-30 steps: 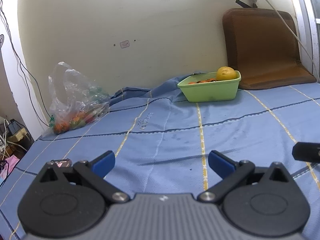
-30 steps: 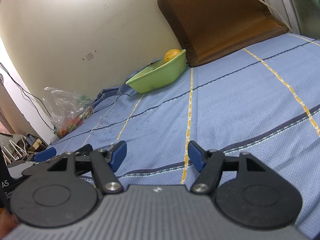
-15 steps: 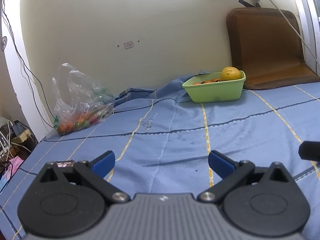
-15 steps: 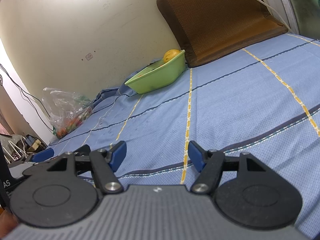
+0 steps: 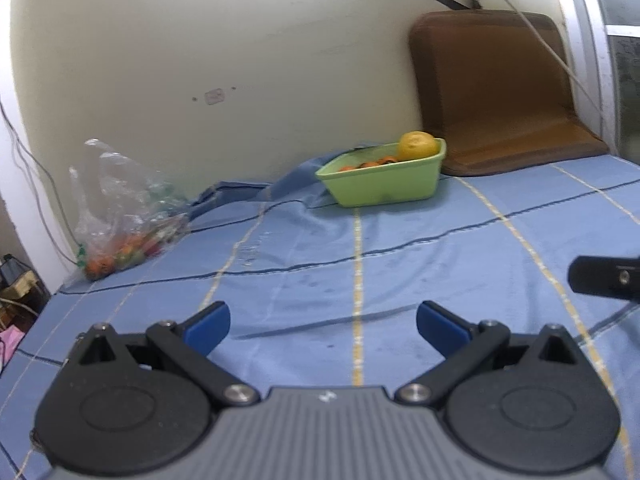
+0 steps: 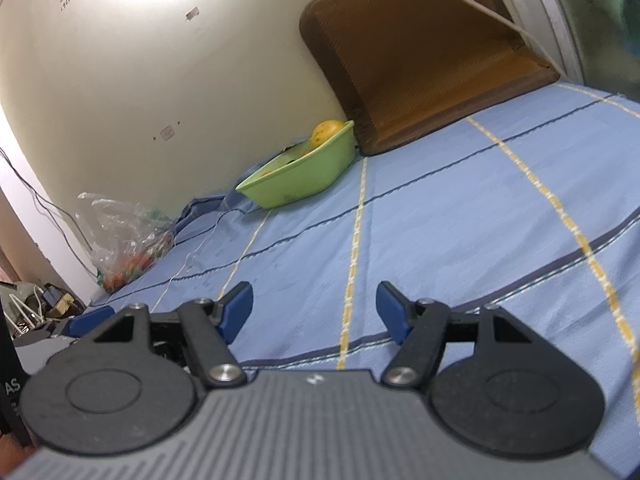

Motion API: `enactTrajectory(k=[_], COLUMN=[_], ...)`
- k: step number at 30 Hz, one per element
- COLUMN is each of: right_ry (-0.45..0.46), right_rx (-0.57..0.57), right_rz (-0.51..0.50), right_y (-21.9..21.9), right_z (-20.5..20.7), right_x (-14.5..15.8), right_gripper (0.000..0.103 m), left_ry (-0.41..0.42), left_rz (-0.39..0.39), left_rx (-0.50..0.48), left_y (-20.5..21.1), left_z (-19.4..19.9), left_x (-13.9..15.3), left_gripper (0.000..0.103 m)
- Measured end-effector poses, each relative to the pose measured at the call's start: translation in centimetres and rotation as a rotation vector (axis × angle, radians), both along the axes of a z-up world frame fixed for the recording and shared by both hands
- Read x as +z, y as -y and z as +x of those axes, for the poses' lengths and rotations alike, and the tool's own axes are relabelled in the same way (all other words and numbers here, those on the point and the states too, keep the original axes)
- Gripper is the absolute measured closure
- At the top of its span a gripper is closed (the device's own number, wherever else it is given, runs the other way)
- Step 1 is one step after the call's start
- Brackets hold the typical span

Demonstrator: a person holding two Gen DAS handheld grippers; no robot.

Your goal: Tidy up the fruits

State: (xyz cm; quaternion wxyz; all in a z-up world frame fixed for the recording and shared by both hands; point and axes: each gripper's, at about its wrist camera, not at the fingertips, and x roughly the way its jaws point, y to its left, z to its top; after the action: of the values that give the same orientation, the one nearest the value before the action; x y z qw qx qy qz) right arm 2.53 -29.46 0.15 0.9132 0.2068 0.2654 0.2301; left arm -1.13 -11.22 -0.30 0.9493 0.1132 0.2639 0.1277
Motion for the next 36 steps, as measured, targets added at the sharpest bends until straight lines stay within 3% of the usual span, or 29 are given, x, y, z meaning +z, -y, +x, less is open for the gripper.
enactTrajectory(k=[11, 19, 26, 32, 36], right_ry=[0.054, 0.076, 0.112, 0.128, 0.145], right_rx=[-0.081, -0.106, -0.125, -0.126, -0.136], right_rz=[-0.039, -0.058, -0.064, -0.071, -0.08], right_y=[3.2, 4.9, 5.9, 6.0, 6.3], right_z=[-0.2, 0.1, 0.0, 0.0, 0.1], right_x=[-0.2, -0.4, -0.1, 0.1, 0.7], right_gripper=[0.032, 0.032, 0.029, 0.028, 0.028], left_ry=[-0.077, -0.042, 0.015, 0.017, 0.051], left_rz=[-0.136, -0.205, -0.188, -0.259, -0.249], left_rx=[-0.119, -0.111, -0.119, -0.164, -0.171], left_y=[4.3, 5.4, 6.2, 6.1, 6.7], left_z=[1.0, 1.5, 1.5, 2.2, 2.7], left_x=[-0.8, -0.6, 0.2, 0.9, 1.9], left_gripper=[0.0, 0.0, 0.0, 0.0, 0.0])
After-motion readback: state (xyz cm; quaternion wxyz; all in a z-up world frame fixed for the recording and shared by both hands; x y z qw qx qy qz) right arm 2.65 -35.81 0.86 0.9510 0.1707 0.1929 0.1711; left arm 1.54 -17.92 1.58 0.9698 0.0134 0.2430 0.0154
